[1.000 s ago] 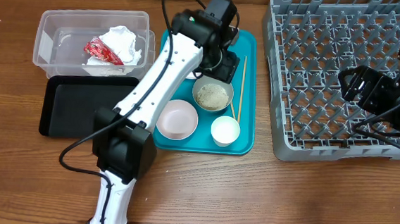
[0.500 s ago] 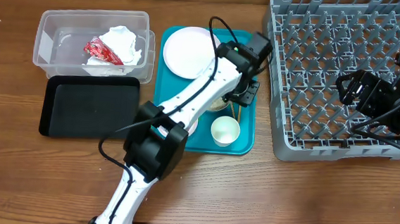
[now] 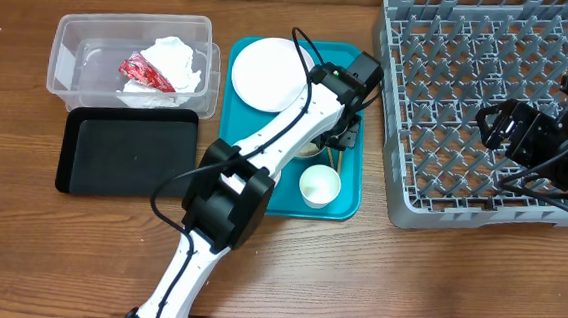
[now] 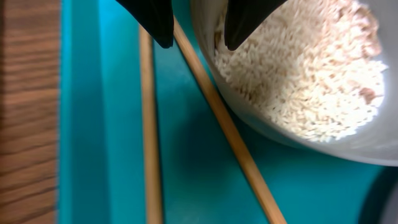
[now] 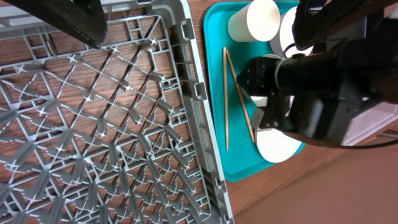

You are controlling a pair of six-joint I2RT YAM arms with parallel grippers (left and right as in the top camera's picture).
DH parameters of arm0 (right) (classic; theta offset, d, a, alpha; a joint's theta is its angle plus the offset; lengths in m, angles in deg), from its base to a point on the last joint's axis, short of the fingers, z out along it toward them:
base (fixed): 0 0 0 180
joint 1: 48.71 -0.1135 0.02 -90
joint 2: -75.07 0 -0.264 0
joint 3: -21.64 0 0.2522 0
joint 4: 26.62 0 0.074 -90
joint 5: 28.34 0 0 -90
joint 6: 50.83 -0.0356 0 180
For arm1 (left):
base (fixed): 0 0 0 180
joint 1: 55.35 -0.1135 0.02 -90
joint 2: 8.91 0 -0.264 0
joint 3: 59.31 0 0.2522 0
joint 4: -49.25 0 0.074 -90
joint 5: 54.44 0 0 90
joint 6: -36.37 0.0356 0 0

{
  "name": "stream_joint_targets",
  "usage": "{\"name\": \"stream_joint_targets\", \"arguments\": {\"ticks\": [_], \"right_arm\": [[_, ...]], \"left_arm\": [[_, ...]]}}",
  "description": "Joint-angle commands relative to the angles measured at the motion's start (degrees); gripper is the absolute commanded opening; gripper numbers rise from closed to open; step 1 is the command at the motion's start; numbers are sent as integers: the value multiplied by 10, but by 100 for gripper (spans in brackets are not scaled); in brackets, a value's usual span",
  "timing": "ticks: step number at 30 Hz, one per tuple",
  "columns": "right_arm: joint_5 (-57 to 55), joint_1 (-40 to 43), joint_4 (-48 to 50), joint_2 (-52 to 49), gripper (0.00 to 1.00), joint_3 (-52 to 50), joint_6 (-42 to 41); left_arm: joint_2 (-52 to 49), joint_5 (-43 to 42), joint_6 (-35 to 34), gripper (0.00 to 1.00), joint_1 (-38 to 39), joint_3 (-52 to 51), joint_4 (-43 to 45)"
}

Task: Sort waste into correct bins and load items into the dishwasher
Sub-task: 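Reach left gripper to grey rice bowl and grasp its rim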

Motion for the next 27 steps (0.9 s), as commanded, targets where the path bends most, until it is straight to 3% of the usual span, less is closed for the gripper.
{"name": "stream_joint_targets", "arguments": {"ticks": [1,8,17,22,27], "right_arm": [[3,1,2,-1,97,10,0],[3,1,2,-1,97,10,0],[0,1,2,-1,97,10,0],[0,1,2,-1,97,10,0],[0,1,2,-1,97,10,0]], "left_arm": [[-15,11,-16,29,1,-1,1],[-14,11,-15,22,1,5,2],[-9,11,-14,4,0,19,-6],[-9,11,4,4,-3,56,-27],[-9,9,19,4,-11,158,-107]]}}
